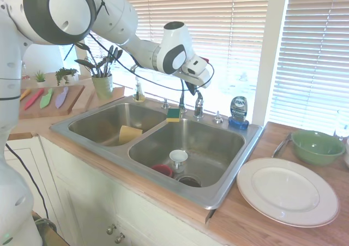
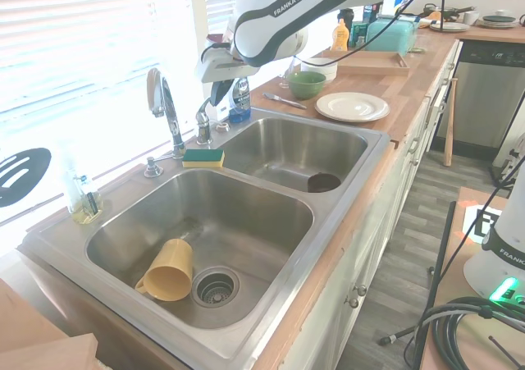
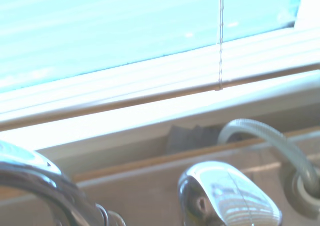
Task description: Turn on the faucet
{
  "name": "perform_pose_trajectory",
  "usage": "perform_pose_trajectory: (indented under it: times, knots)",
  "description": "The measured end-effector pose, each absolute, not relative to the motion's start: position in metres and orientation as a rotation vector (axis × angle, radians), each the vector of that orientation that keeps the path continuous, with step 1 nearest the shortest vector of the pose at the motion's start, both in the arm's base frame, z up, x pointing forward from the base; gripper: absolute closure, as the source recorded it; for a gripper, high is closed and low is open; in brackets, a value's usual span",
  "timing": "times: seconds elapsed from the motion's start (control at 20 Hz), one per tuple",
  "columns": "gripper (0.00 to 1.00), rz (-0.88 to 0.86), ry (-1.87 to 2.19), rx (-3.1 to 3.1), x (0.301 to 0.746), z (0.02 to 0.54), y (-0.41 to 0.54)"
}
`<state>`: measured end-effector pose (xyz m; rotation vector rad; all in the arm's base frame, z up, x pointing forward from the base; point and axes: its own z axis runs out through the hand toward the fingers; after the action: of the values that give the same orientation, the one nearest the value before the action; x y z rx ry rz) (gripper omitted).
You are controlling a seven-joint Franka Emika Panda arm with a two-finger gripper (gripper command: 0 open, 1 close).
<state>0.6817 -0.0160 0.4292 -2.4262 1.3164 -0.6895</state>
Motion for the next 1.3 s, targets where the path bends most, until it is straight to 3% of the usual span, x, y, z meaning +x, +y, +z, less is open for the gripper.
perform_pose_trajectory:
  times: [0.35,0.8,1.0,1.3]
  knots:
    - [1.00,-0.650,1.318,-2.455,0.684,0.424,-0.017]
    - [1.00,-0.142,1.433,-2.714,0.664,0.368,-0.040]
    - [1.00,-0.044,1.448,-2.767,0.632,0.377,-0.029]
    - [1.00,0.007,1.438,-2.784,0.548,0.392,-0.022]
